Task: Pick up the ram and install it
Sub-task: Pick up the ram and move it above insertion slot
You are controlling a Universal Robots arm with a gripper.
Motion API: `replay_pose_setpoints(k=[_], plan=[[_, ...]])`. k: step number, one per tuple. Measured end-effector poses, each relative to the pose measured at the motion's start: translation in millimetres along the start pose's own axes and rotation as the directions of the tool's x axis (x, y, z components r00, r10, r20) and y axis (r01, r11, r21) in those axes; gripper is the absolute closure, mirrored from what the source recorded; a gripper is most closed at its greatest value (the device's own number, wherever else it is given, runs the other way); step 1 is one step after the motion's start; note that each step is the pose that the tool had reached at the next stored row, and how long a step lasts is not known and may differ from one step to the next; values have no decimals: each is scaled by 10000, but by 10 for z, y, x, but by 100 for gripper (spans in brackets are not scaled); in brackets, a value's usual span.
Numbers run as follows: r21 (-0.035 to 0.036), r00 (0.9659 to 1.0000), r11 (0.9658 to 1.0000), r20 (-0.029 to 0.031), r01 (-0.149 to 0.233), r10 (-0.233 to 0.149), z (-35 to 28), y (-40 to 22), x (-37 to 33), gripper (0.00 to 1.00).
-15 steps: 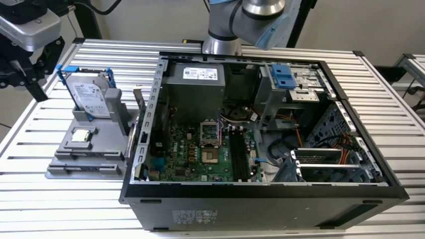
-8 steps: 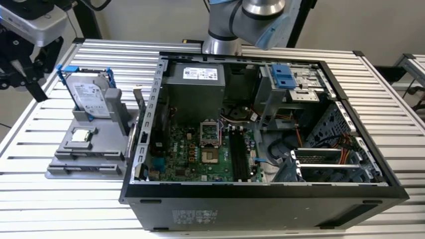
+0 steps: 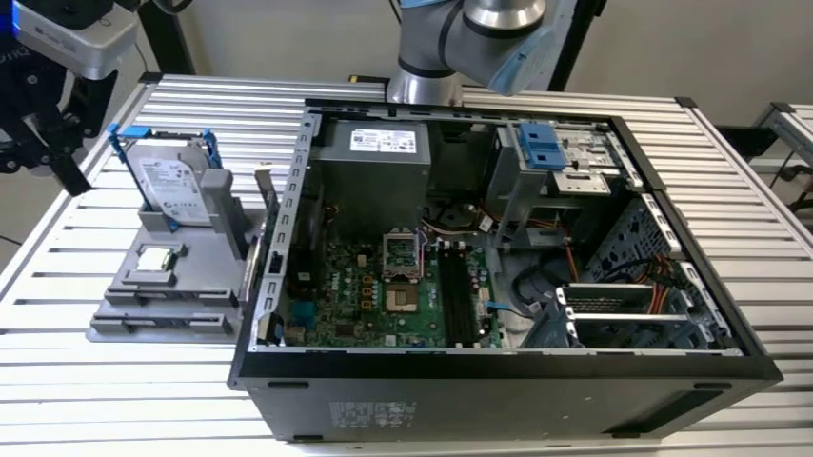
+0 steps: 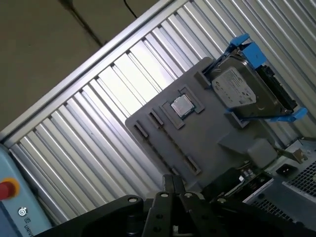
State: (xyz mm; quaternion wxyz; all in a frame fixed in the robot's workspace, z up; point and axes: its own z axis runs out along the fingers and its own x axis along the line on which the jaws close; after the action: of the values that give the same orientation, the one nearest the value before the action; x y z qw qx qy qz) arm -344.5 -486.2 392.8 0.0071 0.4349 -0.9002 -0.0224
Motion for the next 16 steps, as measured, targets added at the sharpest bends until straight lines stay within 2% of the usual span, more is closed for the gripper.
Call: replay_pose_setpoints(k=[2,5,6,9,12,14,16], plan=[[6,9997,9997,60,255,-255,0,0,0,100],[-3,9981,9983,220,577,-577,0,0,0,100],[-10,9973,9976,245,698,-697,0,0,-1,100],[-21,9925,9928,237,1197,-1196,1,0,0,100],[-23,9848,9850,217,1725,-1724,1,0,0,100],[36,9797,9800,238,1989,-1989,0,0,0,100],[148,9744,9748,285,2227,-2230,1,0,0,100]])
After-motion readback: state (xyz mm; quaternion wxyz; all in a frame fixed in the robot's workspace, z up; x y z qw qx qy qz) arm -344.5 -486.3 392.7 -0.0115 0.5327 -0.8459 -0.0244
